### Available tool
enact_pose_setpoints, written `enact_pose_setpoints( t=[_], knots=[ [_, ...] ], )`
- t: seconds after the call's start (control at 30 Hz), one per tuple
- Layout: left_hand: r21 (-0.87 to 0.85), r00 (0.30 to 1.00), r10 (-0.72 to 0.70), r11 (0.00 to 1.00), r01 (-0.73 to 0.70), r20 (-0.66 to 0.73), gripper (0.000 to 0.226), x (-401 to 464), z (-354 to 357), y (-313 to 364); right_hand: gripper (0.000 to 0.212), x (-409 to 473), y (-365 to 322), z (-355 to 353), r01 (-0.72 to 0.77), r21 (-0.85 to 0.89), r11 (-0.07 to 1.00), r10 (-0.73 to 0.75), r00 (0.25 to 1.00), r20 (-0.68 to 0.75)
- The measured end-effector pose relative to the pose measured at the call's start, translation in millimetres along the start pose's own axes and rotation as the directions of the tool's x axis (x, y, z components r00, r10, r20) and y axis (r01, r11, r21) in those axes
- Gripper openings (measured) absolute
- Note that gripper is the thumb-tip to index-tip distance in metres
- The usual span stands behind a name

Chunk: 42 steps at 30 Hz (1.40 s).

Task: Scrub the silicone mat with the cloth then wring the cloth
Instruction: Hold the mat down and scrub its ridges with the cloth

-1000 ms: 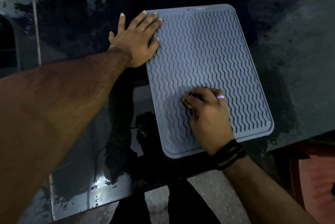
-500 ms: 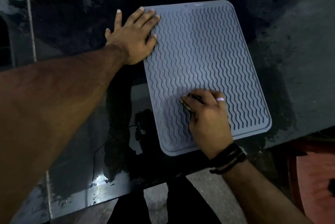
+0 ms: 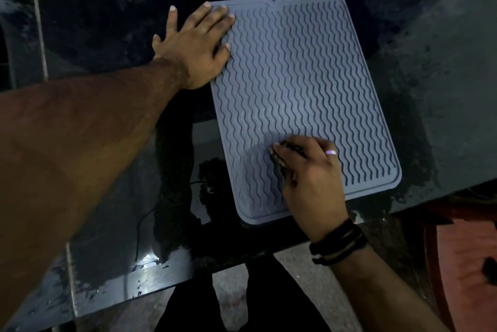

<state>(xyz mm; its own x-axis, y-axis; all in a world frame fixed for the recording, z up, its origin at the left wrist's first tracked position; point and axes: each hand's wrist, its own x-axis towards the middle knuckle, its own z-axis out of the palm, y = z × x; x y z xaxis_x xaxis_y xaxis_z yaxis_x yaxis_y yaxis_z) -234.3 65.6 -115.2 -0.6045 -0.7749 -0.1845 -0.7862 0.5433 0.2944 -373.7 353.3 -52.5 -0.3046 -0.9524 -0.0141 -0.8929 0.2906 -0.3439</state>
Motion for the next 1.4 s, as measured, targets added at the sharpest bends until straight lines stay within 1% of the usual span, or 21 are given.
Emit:
enact_pose_setpoints(
  t=[0.1, 0.17, 0.27, 0.47, 0.53, 0.7, 0.83, 0.93, 1.07, 1.17, 1.3, 1.4],
  knots=[
    [0.004, 1.0, 0.011, 1.0, -0.011, -0.006, 0.07, 0.1, 0.1, -0.6, 0.035, -12.3, 3.1, -2.3, 0.016, -0.017, 1.0, -0.016, 0.999, 0.033],
    [-0.004, 1.0, 0.01, 1.0, -0.01, -0.005, 0.07, 1.0, 0.2, -1.2, 0.039, -33.2, 8.9, -6.7, 0.038, -0.02, 0.999, -0.036, 0.997, 0.069],
    [-0.005, 1.0, 0.003, 1.0, -0.003, -0.002, 0.071, 1.4, 0.0, -1.9, 0.045, -51.0, 13.4, -10.0, 0.031, 0.004, 1.0, -0.031, 0.995, 0.095],
    [0.005, 1.0, 0.011, 1.0, -0.011, -0.011, 0.07, 0.1, 1.3, -0.9, 0.036, -22.7, 4.4, -4.9, 0.016, -0.001, 1.0, -0.016, 1.0, 0.024],
    [0.01, 1.0, 0.011, 1.0, -0.011, -0.016, 0.072, -0.5, 1.2, -0.4, 0.036, -27.4, 6.3, -5.3, 0.017, -0.007, 1.0, -0.016, 0.999, 0.039],
    [0.011, 1.0, 0.012, 1.0, -0.012, -0.017, 0.072, -0.2, 0.6, -1.5, 0.044, -70.9, 14.8, -13.8, 0.012, 0.0, 1.0, -0.012, 0.994, 0.105],
    [0.011, 1.0, 0.018, 1.0, -0.018, -0.013, 0.076, -0.2, 0.0, -0.4, 0.046, -55.9, 11.6, -12.1, -0.008, 0.002, 1.0, 0.007, 0.995, 0.099],
    [0.014, 1.0, 0.018, 1.0, -0.018, -0.018, 0.075, -1.2, 0.2, -0.7, 0.044, -38.2, 8.4, -9.9, -0.022, -0.005, 1.0, 0.022, 0.996, 0.081],
    [0.013, 1.0, 0.02, 1.0, -0.02, -0.017, 0.074, -0.5, -0.1, 0.2, 0.047, -67.3, 15.7, -13.4, 0.012, -0.001, 1.0, -0.011, 0.994, 0.113],
    [0.017, 1.0, 0.014, 1.0, -0.014, -0.017, 0.075, -1.3, -0.9, -0.2, 0.05, -85.2, 18.1, -18.4, 0.006, 0.011, 1.0, -0.008, 0.99, 0.139],
    [0.017, 1.0, 0.013, 1.0, -0.013, -0.019, 0.076, -1.3, -0.1, 1.0, 0.045, -65.4, 12.6, -14.8, -0.02, 0.022, 1.0, 0.018, 0.996, 0.09],
    [0.017, 1.0, 0.013, 1.0, -0.013, -0.021, 0.073, -0.9, 0.2, -0.8, 0.047, -55.3, 9.2, -12.2, -0.037, 0.021, 0.999, 0.035, 0.995, 0.095]
  ],
)
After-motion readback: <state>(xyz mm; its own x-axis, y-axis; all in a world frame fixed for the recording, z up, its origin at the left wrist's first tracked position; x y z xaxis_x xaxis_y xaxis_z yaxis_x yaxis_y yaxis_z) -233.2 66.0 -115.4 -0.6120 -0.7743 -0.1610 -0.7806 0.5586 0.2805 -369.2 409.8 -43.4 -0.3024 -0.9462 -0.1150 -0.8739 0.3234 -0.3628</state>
